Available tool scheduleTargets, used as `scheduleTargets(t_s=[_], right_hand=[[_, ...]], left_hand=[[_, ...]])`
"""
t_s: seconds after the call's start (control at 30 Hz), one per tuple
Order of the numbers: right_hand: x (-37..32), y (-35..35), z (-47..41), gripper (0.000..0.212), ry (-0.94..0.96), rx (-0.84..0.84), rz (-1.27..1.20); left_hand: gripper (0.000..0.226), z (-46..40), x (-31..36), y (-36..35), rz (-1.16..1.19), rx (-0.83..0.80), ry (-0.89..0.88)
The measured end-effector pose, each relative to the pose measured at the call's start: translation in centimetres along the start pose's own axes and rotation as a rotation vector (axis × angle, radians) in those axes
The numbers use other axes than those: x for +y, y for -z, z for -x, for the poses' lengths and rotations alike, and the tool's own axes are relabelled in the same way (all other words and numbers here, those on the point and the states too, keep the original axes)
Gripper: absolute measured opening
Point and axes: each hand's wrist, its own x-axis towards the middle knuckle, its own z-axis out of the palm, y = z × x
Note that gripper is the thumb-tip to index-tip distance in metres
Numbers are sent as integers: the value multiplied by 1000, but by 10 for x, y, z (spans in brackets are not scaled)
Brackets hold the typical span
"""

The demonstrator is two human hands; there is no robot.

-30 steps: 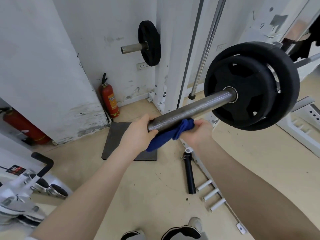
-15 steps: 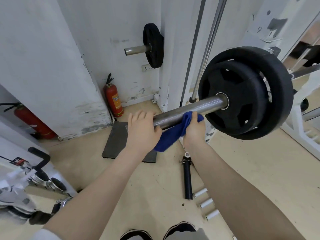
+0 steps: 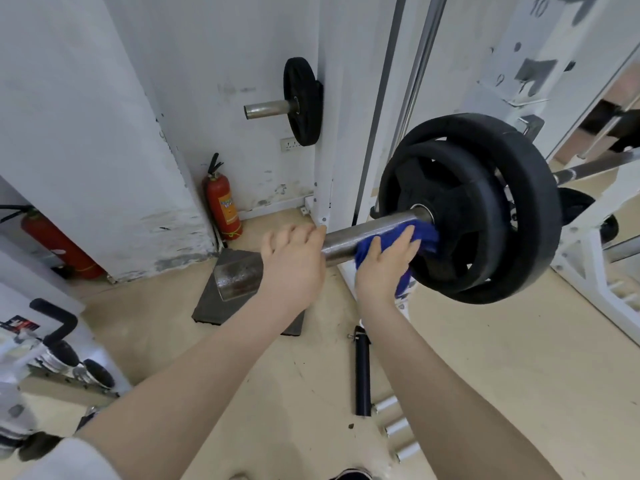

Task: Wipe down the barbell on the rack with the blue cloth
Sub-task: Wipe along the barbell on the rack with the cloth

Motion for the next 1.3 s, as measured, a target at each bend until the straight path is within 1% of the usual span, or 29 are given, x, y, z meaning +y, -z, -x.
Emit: scheduleTargets(t_s=[0.07, 0.13, 0.27, 0.33, 0.37, 0.4, 0.43, 0.47, 0.5, 0.53, 0.63, 0.67, 0.73, 0.77, 0.83, 0.93, 0.97, 1.0, 1.07, 1.1, 1.17, 1.23, 1.3], right_hand=[[8, -4, 15, 58, 171, -80, 160], [15, 4, 1, 55, 263, -75, 244], [27, 29, -47, 47, 276, 1, 285], [27, 28, -43, 42, 343, 50, 329], [27, 24, -37, 40, 442, 39, 350], [28, 20, -31, 38, 585, -7, 375], [30, 20, -28, 37, 727, -90, 410], [29, 25, -30, 35, 814, -179, 450], [26, 31, -40, 31, 840, -232, 475], [21, 37, -52, 28, 800, -252, 484], [3, 44, -80, 24, 559, -194, 413], [-1, 43, -80, 21, 537, -165, 408], [1, 36, -68, 17, 611, -161, 480], [7, 34, -58, 15, 679, -211, 482], [24, 37, -37, 16, 801, -365, 394], [42, 59, -27, 16, 890, -624, 298], [49, 66, -30, 15, 858, -717, 326], [56, 76, -35, 15, 762, -793, 399], [74, 102, -47, 22, 446, -854, 609], [86, 117, -50, 24, 308, -851, 672], [105, 144, -51, 24, 159, -823, 656], [108, 166, -51, 23, 70, -767, 574], [104, 182, -55, 23, -16, -670, 499]], left_hand=[[49, -9, 9, -7, -79, -32, 23], [50, -15, 16, -12, -138, -42, 13], [51, -19, 17, -19, -205, -23, -12], [52, -19, 17, -20, -192, -12, -1], [52, -19, 18, -20, -183, -11, 11], [52, -20, 18, -19, -177, -11, 23], [51, -20, 19, -19, -171, -11, 36], [50, -20, 20, -19, -164, -11, 48], [50, -19, 21, -18, -158, -8, 57], [49, -19, 22, -18, -151, -2, 64], [47, -17, 23, -19, -136, 20, 87], [47, -16, 23, -20, -129, 30, 98], [49, -14, 24, -21, -106, 36, 121], [52, -13, 24, -22, -97, 31, 128], [56, -13, 24, -24, -90, 25, 135], [53, -12, 25, -23, -85, 3, 139], [52, -12, 26, -22, -88, -4, 139], [51, -12, 28, -21, -96, -10, 140], [53, -14, 39, -19, -98, -32, 128], [56, -17, 48, -19, -74, -41, 107], [62, -23, 73, -19, 33, -20, 18], [63, -28, 102, -19, 164, 18, -150], [62, -32, 129, -19, 263, 57, -337]])
